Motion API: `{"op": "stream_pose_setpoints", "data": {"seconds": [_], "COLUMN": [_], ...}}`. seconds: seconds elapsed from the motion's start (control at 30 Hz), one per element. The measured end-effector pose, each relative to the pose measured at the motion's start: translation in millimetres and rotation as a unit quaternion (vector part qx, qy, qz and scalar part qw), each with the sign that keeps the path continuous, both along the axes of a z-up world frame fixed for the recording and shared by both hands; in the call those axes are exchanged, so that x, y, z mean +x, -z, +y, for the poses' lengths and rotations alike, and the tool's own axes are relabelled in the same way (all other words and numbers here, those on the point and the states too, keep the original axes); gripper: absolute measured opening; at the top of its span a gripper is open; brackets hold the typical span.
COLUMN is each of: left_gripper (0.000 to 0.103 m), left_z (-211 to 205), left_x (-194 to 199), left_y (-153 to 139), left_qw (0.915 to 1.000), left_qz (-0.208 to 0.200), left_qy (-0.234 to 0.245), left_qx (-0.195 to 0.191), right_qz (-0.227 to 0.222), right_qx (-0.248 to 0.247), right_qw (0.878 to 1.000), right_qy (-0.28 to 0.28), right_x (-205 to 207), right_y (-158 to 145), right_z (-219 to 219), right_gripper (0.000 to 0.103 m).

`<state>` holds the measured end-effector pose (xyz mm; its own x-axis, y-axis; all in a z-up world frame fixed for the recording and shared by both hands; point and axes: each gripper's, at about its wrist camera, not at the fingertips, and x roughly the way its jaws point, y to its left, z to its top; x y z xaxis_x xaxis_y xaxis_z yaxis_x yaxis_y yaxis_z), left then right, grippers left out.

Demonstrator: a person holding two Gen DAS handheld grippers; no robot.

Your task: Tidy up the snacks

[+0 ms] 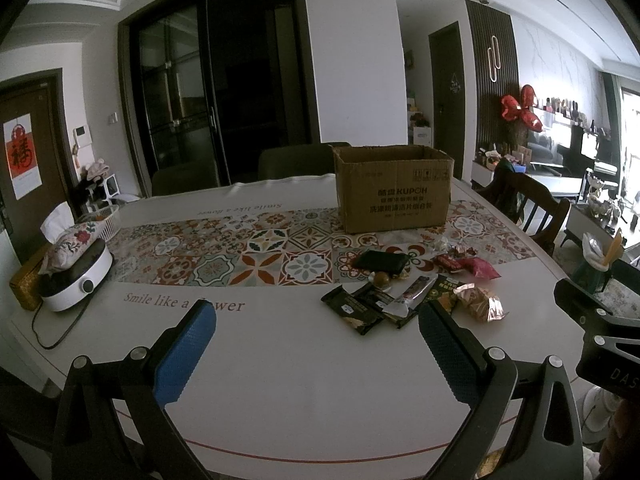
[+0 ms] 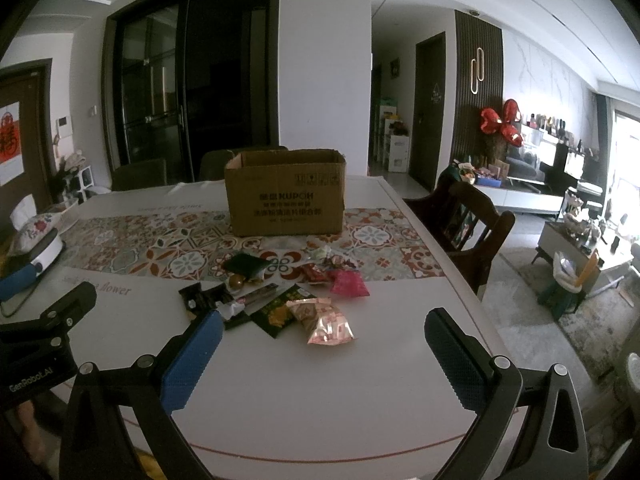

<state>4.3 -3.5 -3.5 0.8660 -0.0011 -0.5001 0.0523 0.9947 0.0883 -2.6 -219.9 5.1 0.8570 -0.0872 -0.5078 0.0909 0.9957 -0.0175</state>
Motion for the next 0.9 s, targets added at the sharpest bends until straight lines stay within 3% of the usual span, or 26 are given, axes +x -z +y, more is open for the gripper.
{"op": "stream_pose_setpoints", "data": {"seconds": [0.9], "left_gripper": [0.103], "left_z": [-1.0], "left_x": [4.2], "left_y": [-1.9], "left_qw": [1.0], "left_qz": [0.002], "left_qy": [0.01], "left_qx": [0.0], "right_qz": [0.0], "right_qx": [0.001], "right_qw": [1.0], "right_qy": [0.0], "right_x": [1.0], "right_y": [1.5], "right_z": [0.8], "right_gripper": [0.102]}}
